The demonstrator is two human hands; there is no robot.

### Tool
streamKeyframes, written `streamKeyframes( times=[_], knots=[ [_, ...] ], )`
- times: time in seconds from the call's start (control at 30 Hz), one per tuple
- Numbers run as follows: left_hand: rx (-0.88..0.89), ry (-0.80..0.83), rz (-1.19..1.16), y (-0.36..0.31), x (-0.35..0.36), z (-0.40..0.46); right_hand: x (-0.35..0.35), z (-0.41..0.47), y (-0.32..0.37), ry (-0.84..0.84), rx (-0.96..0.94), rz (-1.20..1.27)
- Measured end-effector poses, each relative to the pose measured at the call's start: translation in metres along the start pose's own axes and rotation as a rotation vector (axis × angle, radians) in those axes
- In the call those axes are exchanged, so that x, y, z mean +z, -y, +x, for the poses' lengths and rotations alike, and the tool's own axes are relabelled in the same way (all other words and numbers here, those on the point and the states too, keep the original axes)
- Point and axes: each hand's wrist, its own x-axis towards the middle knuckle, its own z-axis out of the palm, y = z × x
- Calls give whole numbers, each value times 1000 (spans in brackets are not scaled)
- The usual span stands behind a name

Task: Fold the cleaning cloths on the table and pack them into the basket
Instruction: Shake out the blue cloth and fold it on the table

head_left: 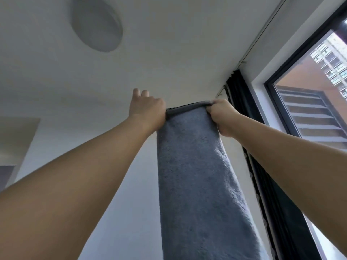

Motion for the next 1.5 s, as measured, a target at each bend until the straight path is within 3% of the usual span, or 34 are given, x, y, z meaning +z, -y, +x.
streamKeyframes(
  times=[0.07, 0.2, 0.3, 0.37, 0.47, 0.57, 0.67, 0.77, 0.87, 0.97, 1.07, 1.13, 1.2, 1.37, 1.5],
  knots=[
    [-7, -4, -106, 6, -13, 0, -9, -4, 10, 57, -38, -118],
    [15, 3, -372, 13, -39, 0, -24, -18, 38, 117, -116, -702],
    [14, 97, -604, 15, -53, 1, -28, -28, 59, 139, -52, -861],
    [-31, 127, -843, 16, -62, 3, -31, -35, 70, 200, 78, -857],
    [-119, 171, -1153, 16, -77, 5, -40, -42, 83, 269, 273, -581],
    [-193, 315, -1343, 15, -79, 4, -52, -44, 89, 350, 395, -350],
    [-122, 445, -1153, 11, -66, -2, -60, -44, 80, 477, 460, -397],
    [-68, 577, -872, -5, -41, -13, -52, -43, 54, 582, 494, -647],
    [-194, 697, -929, -34, 1, -25, -32, -39, 10, 601, 497, -899],
    [-332, 778, -1070, -66, 51, -43, -12, -41, -48, 585, 593, -907],
    [-520, 684, -1192, -100, 109, -63, 4, -38, -110, 397, 688, -393],
    [-578, 505, -1218, -122, 137, -70, 14, -34, -141, 197, 713, -46],
    [-572, 350, -1201, -140, 153, -70, 20, -26, -166, 52, 641, 105],
    [-629, 90, -1361, -153, 159, -60, 17, -23, -186, -43, 405, 62],
    [-526, 54, -1441, -151, 155, -70, -3, -24, -175, -56, 285, -129]
  ],
)
